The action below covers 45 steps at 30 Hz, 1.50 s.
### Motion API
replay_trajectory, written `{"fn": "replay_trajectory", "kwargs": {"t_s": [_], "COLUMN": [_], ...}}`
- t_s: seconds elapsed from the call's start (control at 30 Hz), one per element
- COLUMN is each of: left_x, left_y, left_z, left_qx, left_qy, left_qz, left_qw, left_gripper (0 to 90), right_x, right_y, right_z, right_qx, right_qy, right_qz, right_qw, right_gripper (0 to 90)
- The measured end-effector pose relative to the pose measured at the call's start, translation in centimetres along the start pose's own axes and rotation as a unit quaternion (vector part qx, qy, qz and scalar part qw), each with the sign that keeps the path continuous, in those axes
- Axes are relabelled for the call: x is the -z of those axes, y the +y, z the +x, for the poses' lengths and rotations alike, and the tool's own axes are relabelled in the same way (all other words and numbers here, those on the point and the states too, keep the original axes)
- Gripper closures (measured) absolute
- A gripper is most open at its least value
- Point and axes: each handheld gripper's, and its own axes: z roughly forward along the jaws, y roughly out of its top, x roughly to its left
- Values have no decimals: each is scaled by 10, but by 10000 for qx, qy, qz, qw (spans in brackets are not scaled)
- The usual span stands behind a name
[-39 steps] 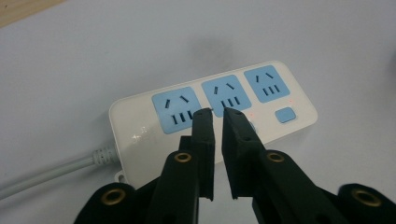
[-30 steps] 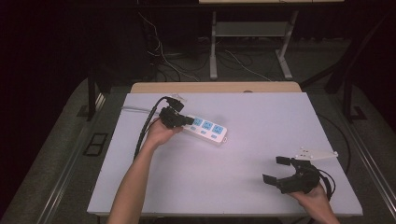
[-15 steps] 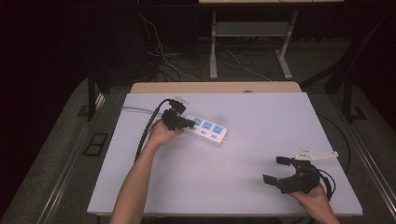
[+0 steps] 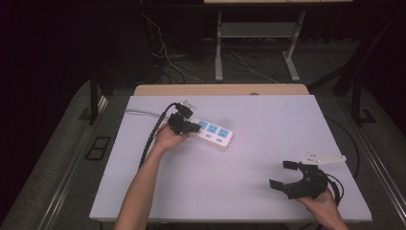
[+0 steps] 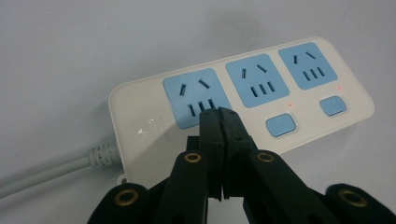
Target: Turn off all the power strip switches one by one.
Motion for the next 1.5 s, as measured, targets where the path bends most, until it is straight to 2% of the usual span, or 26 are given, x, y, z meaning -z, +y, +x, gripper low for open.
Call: {"fn": "replay_trajectory", "kwargs": {"t_s": [0.1,0.23,0.33,0.37,0.5,0.63,0.77,0.83,1.0,1.1,1.5], "left_x": [0,0,0,0,-1,-2,-1,-1,-1,-1,-1], "left_y": [0,-1,-2,-2,-4,-3,-8,-9,-7,-8,-7], "left_z": [0,2,6,6,7,5,7,7,6,6,3], "left_qx": [3,103,370,381,415,331,553,585,520,581,501], "left_qy": [-8,-67,-254,-266,-265,-195,-256,-270,-226,-246,-130], "left_qz": [6,-9,-27,-47,-108,-50,-222,-259,-212,-235,-244], "left_qw": [10000,9999,9990,9989,9987,9992,9979,9976,9982,9977,9984], "left_gripper": [891,893,895,895,896,897,897,897,895,895,895], "right_x": [0,0,0,0,0,1,2,2,3,2,5], "right_y": [0,0,0,0,0,0,0,0,0,0,0], "right_z": [0,0,-1,-1,-1,-1,-2,-2,-3,-3,-4], "right_qx": [-7,-11,-12,-13,-27,-28,-31,-41,-55,-54,-70], "right_qy": [1,-6,-23,-30,-39,-43,-58,-68,-70,-63,-98], "right_qz": [-14,-11,-6,-4,-5,-22,-44,-49,-57,-64,-153], "right_qw": [10000,10000,10000,10000,10000,10000,10000,10000,9999,9999,9998], "right_gripper": [6,6,6,6,6,6,6,6,6,6,6]}}
